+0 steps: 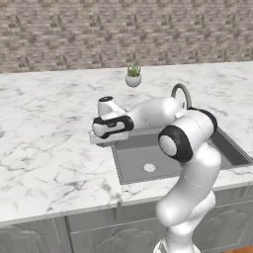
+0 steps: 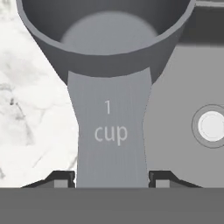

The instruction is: Move any existing items from the left basin to the right basin for drying. Then move the measuring cup from the counter to the left basin of the sink for washing.

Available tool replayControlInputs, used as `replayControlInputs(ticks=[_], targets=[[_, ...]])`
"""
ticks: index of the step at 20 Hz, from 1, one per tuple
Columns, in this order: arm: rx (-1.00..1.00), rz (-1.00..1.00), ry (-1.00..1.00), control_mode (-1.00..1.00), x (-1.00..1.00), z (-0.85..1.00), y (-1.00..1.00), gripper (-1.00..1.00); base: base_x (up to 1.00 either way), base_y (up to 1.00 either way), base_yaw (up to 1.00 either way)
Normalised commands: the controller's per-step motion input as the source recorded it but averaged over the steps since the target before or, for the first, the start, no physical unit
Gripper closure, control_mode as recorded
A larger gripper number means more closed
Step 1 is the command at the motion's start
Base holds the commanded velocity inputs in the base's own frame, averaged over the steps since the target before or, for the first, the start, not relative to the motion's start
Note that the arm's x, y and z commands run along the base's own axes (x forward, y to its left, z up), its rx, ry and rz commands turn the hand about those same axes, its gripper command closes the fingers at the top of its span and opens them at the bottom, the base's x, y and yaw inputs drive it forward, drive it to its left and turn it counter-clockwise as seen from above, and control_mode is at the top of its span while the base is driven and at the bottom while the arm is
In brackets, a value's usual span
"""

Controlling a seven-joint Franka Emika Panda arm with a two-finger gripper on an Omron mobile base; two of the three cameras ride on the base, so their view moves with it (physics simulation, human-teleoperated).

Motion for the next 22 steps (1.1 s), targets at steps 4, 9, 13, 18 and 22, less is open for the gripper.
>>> replayControlInputs(ticks=[4, 9, 13, 18, 22], targets=[[0.01, -0.34, 0.07, -1.0, -0.37, 0.01, -0.97, 1.0, 0.0, 0.0, 0.0], [0.02, -0.26, 0.1, -1.0, -0.08, 0.0, -0.79, 1.0, 0.0, 0.0, 0.0], [0.05, -0.15, 0.11, -1.0, 0.04, -0.06, -0.68, 1.0, 0.0, 0.0, 0.0], [0.05, -0.1, 0.07, -1.0, 0.02, -0.35, -0.57, 1.0, 0.0, 0.0, 0.0], [0.0, -0.1, 0.07, -1.0, 0.15, -0.6, -0.4, 1.0, 0.0, 0.0, 0.0]])
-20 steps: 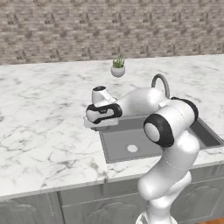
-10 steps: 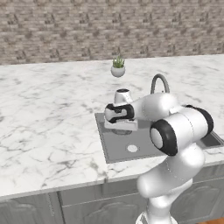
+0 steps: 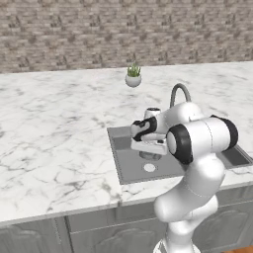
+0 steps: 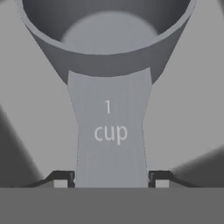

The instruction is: Move any existing items from the left basin to the right basin for drying. Then move the measuring cup from the counter to the left basin of the sink for washing.

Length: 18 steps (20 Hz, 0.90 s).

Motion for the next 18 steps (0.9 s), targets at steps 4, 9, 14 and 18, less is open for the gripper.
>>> replayControlInputs(ticks=[4, 9, 14, 18], targets=[[0.0, -0.1, 0.0, -1.0, 0.06, -0.54, -0.42, 1.0, 0.0, 0.0, 0.0], [0.0, -0.06, 0.0, -1.0, 0.0, -0.45, -0.33, 1.0, 0.0, 0.0, 0.0], [0.01, -0.02, 0.0, -1.0, -0.01, -0.4, -0.08, 1.0, 0.0, 0.0, 0.0], [0.0, 0.0, 0.0, -1.0, -0.05, -0.04, 0.0, -1.0, 0.0, 0.0, 0.0]])
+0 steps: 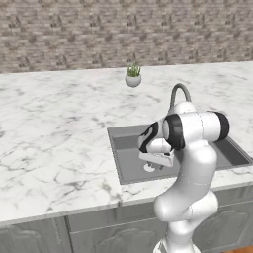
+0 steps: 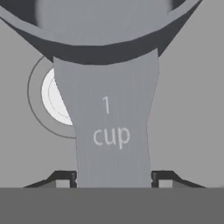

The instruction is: Move any existing items from the left basin to the right basin for drying. Then move the measuring cup from the counter to the left basin of the sink for washing.

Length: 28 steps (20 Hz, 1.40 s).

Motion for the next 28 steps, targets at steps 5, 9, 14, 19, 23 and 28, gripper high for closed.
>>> replayControlInputs(ticks=[5, 9, 14, 19, 23, 28], targets=[[0.01, 0.0, -0.07, -1.0, -0.12, 0.45, 0.0, -1.0, 0.0, 0.0, 0.0], [0.0, 0.0, -0.01, -1.0, -0.22, 0.98, 0.0, -1.0, 0.0, 0.0, 0.0], [0.0, 0.0, 0.0, -1.0, -0.26, 0.88, 0.0, -1.0, 0.0, 0.0, 0.0], [0.0, 0.0, 0.0, -1.0, -0.22, 0.87, 0.2, -1.0, 0.0, 0.0, 0.0], [0.0, 0.02, 0.0, -1.0, -0.24, 0.79, 0.48, -1.0, 0.0, 0.0, 0.0], [0.0, 0.16, 0.0, -1.0, -0.1, 0.62, 0.71, -1.0, 0.0, 0.0, 0.0]])
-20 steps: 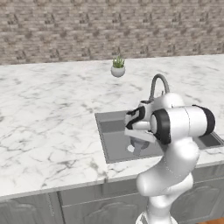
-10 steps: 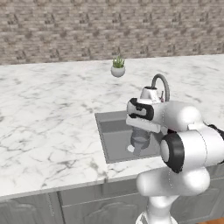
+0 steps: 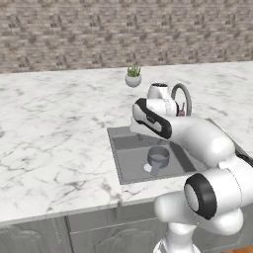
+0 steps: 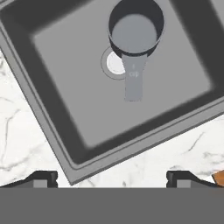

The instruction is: Move any existing items from the left basin to the right basin for drying. Then move the measuring cup from the counter to the left basin of the sink for washing.

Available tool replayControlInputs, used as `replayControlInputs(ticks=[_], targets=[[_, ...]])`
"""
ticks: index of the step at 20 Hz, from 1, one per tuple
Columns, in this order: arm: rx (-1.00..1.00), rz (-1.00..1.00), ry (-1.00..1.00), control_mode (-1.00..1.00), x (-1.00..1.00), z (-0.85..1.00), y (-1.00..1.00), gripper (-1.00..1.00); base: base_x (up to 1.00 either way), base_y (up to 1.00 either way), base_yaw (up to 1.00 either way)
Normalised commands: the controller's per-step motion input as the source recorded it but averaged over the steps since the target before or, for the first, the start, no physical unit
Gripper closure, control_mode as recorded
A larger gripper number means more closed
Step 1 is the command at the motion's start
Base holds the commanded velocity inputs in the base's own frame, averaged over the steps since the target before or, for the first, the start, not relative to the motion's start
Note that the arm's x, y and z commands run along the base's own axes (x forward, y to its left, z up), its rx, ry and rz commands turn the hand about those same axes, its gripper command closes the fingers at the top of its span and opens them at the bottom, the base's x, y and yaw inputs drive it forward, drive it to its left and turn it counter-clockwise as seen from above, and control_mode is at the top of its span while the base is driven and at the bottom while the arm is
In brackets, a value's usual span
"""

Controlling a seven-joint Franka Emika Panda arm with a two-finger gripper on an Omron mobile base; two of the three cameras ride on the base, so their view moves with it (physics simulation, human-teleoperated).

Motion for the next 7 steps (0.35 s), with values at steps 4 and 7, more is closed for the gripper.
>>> replayControlInputs(ticks=[4, 7], targets=[[-0.03, 0.25, 0.01, -1.0, -0.07, 0.22, 0.95, -1.0, 0.0, 0.0, 0.0], [-0.01, 0.33, 0.01, -1.0, -0.15, 0.25, 0.94, -1.0, 0.0, 0.0, 0.0]])
